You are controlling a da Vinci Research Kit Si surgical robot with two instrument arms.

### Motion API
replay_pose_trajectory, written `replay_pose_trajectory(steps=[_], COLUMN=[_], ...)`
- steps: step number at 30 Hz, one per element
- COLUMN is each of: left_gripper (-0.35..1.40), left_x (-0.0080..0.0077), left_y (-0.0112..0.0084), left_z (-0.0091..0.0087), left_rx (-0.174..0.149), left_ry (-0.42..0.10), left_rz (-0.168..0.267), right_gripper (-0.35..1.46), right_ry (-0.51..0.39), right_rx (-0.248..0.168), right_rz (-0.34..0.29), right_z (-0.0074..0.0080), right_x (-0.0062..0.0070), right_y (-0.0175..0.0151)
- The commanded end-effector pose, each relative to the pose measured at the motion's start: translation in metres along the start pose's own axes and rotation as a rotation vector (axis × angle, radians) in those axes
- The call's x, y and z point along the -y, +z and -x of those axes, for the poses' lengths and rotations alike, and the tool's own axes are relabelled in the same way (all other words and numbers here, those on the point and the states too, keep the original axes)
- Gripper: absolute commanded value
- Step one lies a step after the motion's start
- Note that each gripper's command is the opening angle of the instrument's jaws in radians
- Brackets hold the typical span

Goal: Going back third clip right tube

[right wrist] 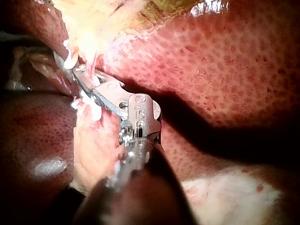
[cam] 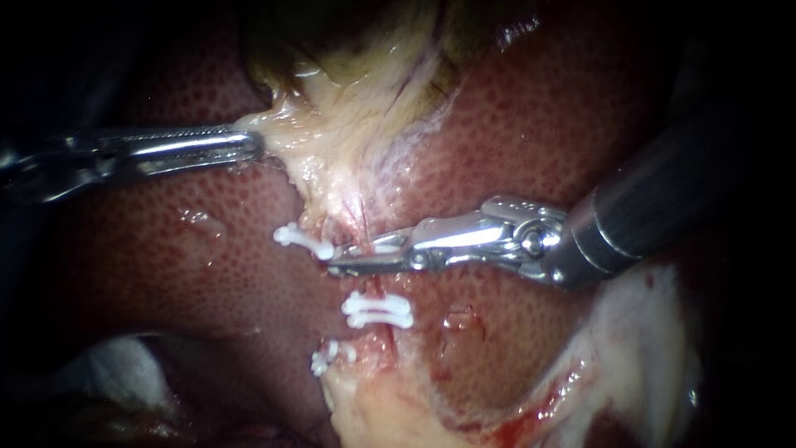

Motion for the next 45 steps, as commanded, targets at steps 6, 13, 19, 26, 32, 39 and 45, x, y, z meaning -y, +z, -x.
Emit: replay_pose_trajectory(steps=[6, 13, 19, 26, 32, 39, 45], left_gripper=[-0.35, -0.35, -0.35, -0.35, -0.35, -0.35, -0.35], left_x=[0.0000, 0.0000, 0.0000, -0.0001, -0.0001, -0.0001, -0.0001], left_y=[-0.0001, -0.0001, -0.0001, -0.0001, -0.0002, -0.0003, -0.0003], left_z=[0.0000, 0.0000, 0.0000, 0.0000, 0.0000, 0.0000, 0.0000], left_rx=[0.000, 0.000, 0.000, 0.000, 0.000, 0.000, 0.000], left_ry=[0.000, 0.000, 0.000, 0.000, 0.000, 0.000, 0.000], left_rz=[0.000, 0.000, 0.000, 0.000, 0.000, 0.001, 0.001], right_gripper=[-0.35, 0.14, 0.45, 0.49, 0.50, 0.50, 0.50], right_ry=[0.005, -0.210, -0.307, -0.344, -0.380, -0.501, -0.541], right_rx=[0.001, 0.004, -0.012, -0.032, -0.018, -0.008, -0.009], right_rz=[0.000, 0.004, 0.044, 0.097, 0.071, 0.060, 0.069], right_z=[0.0000, -0.0004, -0.0010, -0.0012, -0.0006, -0.0007, -0.0012], right_x=[0.0000, 0.0005, 0.0004, -0.0001, 0.0006, 0.0033, 0.0057], right_y=[0.0000, -0.0001, -0.0003, -0.0007, -0.0025, -0.0074, -0.0112])
